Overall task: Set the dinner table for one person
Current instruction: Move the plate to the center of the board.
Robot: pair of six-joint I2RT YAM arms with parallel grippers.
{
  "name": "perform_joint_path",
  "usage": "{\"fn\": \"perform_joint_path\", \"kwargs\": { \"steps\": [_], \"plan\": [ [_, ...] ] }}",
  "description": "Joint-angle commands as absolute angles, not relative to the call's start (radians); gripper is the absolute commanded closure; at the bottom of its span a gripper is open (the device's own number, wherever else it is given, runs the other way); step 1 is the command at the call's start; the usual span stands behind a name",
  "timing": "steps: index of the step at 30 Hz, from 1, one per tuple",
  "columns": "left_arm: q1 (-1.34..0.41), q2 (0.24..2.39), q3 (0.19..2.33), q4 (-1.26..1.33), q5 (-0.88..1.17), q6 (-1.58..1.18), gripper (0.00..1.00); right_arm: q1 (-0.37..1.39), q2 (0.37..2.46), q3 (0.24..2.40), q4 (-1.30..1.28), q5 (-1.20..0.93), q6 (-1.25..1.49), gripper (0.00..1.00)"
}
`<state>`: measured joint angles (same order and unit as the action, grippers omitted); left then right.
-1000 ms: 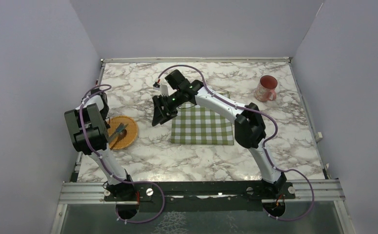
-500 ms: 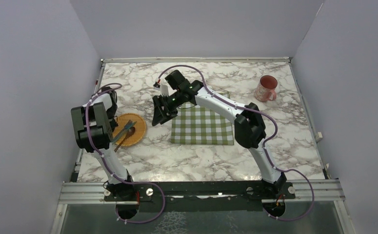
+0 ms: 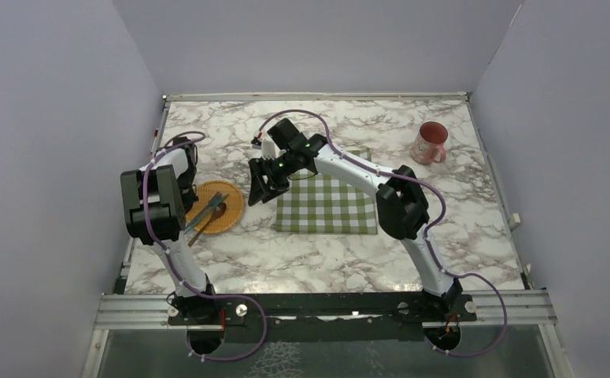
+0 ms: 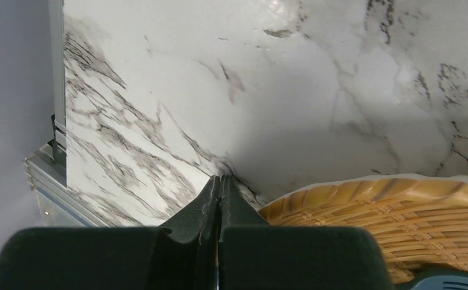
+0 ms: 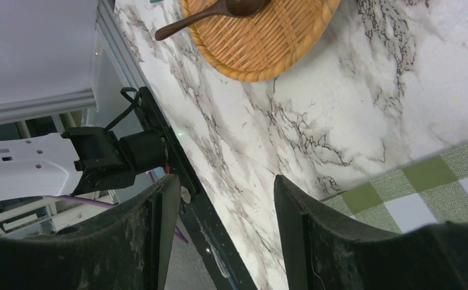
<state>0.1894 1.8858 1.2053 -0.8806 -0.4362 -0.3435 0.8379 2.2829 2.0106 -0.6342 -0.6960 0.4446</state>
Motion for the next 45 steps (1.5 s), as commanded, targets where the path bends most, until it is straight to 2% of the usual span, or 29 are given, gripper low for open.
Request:
{"fn": "perform_joint_path", "kwargs": {
  "steps": [1,26,34,45],
  "plan": [
    [0.157,1.876,1.217,-0.885,-0.342,-0.38,1.0,0.837,2.294,2.007,-0.594,-0.656,0.448,0.37],
    [0.046,1.848,1.294,-0.951,-0.219,-0.418,1.0,0.822,2.396,2.125,-0.607,-0.503,0.459,0.38],
    [0.003,1.848,1.289,-0.955,-0.191,-0.44,1.0,0.808,2.33,2.078,-0.668,-0.314,0.519,0.38],
    [-0.04,1.842,1.279,-0.962,-0.177,-0.455,1.0,0.803,2.316,2.011,-0.645,-0.285,0.534,0.38]
  ]
}}
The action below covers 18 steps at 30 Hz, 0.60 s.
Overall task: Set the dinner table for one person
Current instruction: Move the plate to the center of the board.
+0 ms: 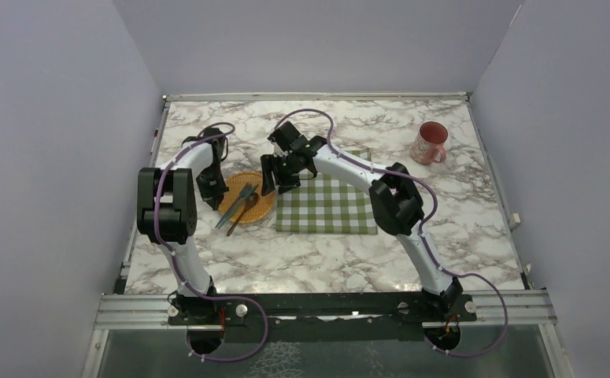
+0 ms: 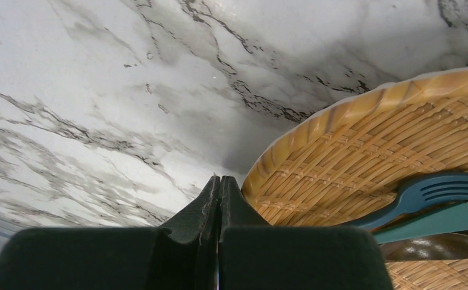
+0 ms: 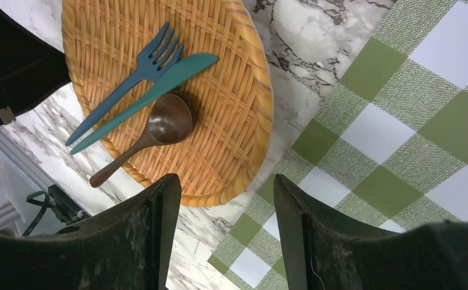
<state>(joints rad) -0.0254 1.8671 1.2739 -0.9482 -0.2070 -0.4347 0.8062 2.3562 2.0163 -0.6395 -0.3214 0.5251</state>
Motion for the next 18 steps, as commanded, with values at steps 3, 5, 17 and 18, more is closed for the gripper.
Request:
{"fn": "perform_joint_path", "kwargs": {
  "steps": [3,5,17,18],
  "plan": [
    [-0.046,1.836,1.278,-0.965,-0.168,-0.46,1.0,0.801,2.327,2.016,-0.638,-0.29,0.535,0.38],
    [-0.052,1.835,1.276,-0.966,-0.163,-0.463,1.0,0.8,2.334,2.021,-0.635,-0.291,0.537,0.39],
    [-0.08,1.802,1.249,-0.969,-0.147,-0.479,1.0,0.795,2.322,1.988,-0.619,-0.268,0.537,0.39],
    [-0.081,1.799,1.247,-0.969,-0.15,-0.479,1.0,0.795,2.319,1.984,-0.616,-0.268,0.537,0.39]
  ]
}}
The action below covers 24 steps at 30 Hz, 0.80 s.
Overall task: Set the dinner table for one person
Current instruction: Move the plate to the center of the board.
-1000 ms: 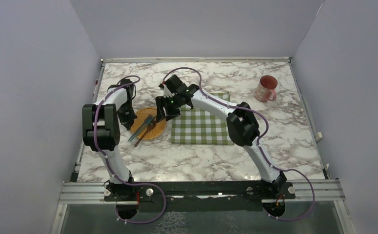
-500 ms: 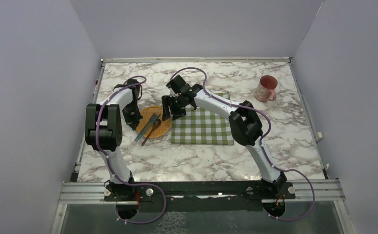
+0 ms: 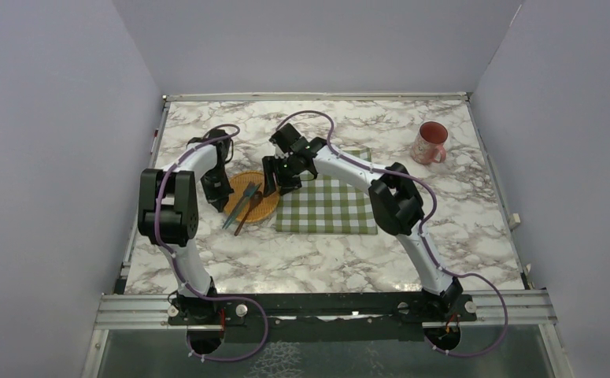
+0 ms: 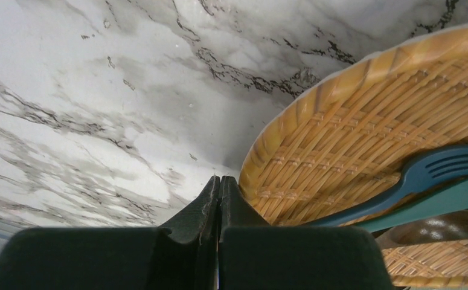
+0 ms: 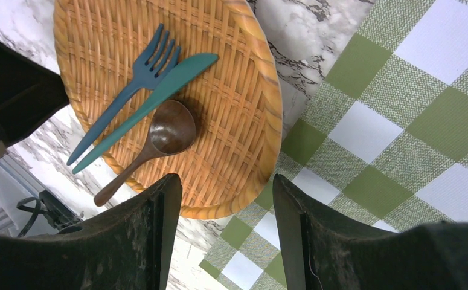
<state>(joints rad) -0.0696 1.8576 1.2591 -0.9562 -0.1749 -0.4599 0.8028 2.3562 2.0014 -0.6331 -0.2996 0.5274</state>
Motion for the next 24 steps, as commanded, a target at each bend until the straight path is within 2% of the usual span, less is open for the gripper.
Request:
{"fn": "perform_joint_path", "kwargs": {
  "steps": [1,11,17,20,24],
  "plan": [
    [-0.081,1.797,1.248,-0.968,-0.152,-0.476,1.0,0.794,2.317,1.984,-0.615,-0.27,0.538,0.39],
    [-0.081,1.769,1.344,-1.046,-0.321,-0.444,1.0,0.793,2.255,1.966,-0.61,-0.229,0.523,0.39],
    [-0.088,1.678,1.357,-1.034,-0.264,-0.347,0.99,0.793,2.184,1.956,-0.636,-0.196,0.52,0.39],
    [-0.1,1.619,1.323,-0.992,-0.246,-0.263,0.86,0.793,2.153,1.939,-0.645,-0.176,0.52,0.39],
    [-0.105,1.557,1.263,-0.928,-0.113,-0.232,0.61,0.793,2.129,1.932,-0.657,-0.156,0.519,0.38]
  ]
}}
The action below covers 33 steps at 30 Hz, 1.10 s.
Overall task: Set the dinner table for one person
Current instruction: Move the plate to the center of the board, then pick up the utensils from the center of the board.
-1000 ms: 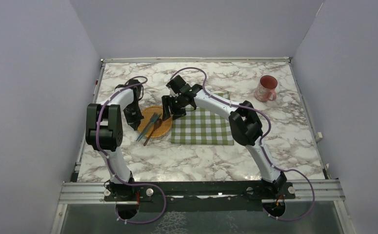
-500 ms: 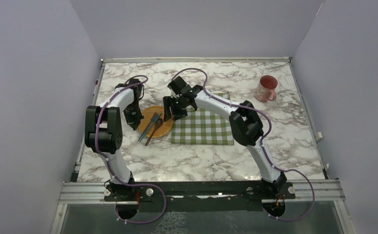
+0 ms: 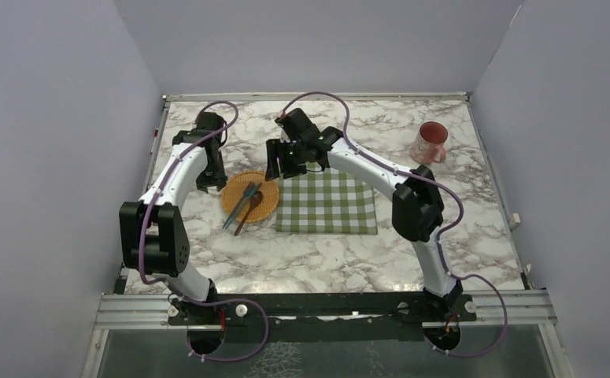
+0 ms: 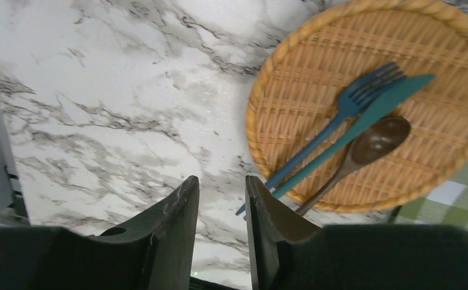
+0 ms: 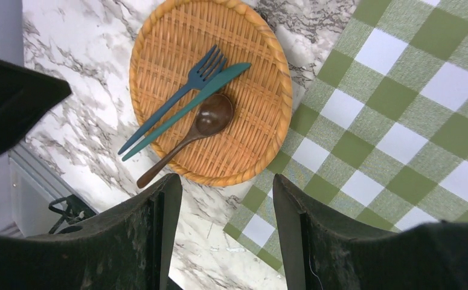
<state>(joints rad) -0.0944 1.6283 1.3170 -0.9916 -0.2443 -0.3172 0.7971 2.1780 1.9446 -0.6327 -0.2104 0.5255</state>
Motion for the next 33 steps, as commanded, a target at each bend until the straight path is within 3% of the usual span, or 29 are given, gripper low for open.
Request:
{"fn": "perform_joint_path", "kwargs": {
  "steps": [1,4,9,23,33],
  "plan": [
    [-0.108,1.554,1.255,-0.92,-0.079,-0.223,0.57,0.792,2.124,1.931,-0.658,-0.154,0.518,0.39],
    [-0.123,1.545,1.235,-0.898,-0.008,-0.205,0.49,0.793,2.108,1.925,-0.66,-0.153,0.518,0.38],
    [-0.169,1.544,1.228,-0.871,0.124,-0.158,0.46,0.792,2.081,1.91,-0.661,-0.146,0.521,0.38],
    [-0.362,1.586,1.238,-0.937,-0.16,-0.101,0.45,0.789,1.965,1.819,-0.68,-0.123,0.538,0.37],
    [-0.364,1.698,1.251,-0.945,-0.175,-0.112,0.44,0.784,1.892,1.771,-0.696,-0.115,0.528,0.37]
  ]
}}
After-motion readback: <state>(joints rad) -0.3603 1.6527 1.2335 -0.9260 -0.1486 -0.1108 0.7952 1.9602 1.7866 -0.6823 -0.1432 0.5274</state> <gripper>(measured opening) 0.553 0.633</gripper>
